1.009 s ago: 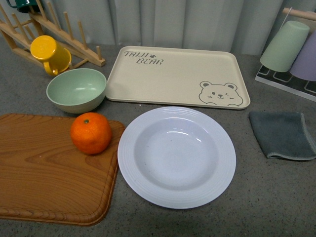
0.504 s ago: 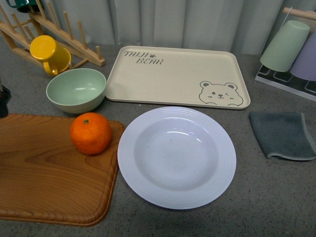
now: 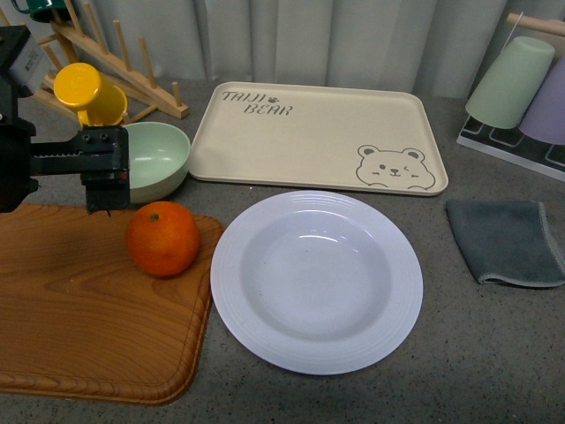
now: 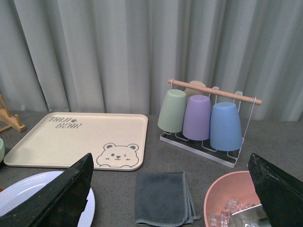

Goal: Place orange and plate with both arms

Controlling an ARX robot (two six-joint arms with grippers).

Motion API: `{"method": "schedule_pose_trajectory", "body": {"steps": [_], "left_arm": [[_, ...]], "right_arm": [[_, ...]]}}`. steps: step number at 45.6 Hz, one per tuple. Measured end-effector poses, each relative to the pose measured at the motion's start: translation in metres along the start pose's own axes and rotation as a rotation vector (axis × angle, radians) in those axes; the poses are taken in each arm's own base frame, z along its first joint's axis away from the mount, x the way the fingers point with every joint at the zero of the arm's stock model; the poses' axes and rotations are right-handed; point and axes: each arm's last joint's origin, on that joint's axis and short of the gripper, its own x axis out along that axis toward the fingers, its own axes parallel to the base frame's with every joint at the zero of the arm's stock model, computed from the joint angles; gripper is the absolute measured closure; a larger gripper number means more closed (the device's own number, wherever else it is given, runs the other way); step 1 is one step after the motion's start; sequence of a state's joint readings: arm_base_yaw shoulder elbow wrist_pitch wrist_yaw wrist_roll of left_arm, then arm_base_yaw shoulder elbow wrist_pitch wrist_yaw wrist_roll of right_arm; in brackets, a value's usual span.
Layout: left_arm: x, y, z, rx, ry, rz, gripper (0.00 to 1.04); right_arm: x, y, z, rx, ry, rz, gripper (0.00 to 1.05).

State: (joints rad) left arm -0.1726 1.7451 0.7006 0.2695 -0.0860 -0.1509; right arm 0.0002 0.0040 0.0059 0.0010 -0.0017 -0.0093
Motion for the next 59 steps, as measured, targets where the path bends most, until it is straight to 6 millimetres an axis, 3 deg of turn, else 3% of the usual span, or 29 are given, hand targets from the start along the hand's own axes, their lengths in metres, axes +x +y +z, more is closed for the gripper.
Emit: {"method": "schedule_pose_trajectory", "body": {"steps": [23, 59], "left_arm": [[0.011, -0.032, -0.002, 0.019, 0.131, -0.101, 0.06], [0.051, -0.032, -0.015, -0.024, 0.241, -0.115, 0.06]], "right_arm": [[0.000, 0.000, 0.000, 0.000, 0.000, 0.000, 0.09], [0.000, 0.000, 0.000, 0.000, 0.000, 0.000, 0.09]]}}
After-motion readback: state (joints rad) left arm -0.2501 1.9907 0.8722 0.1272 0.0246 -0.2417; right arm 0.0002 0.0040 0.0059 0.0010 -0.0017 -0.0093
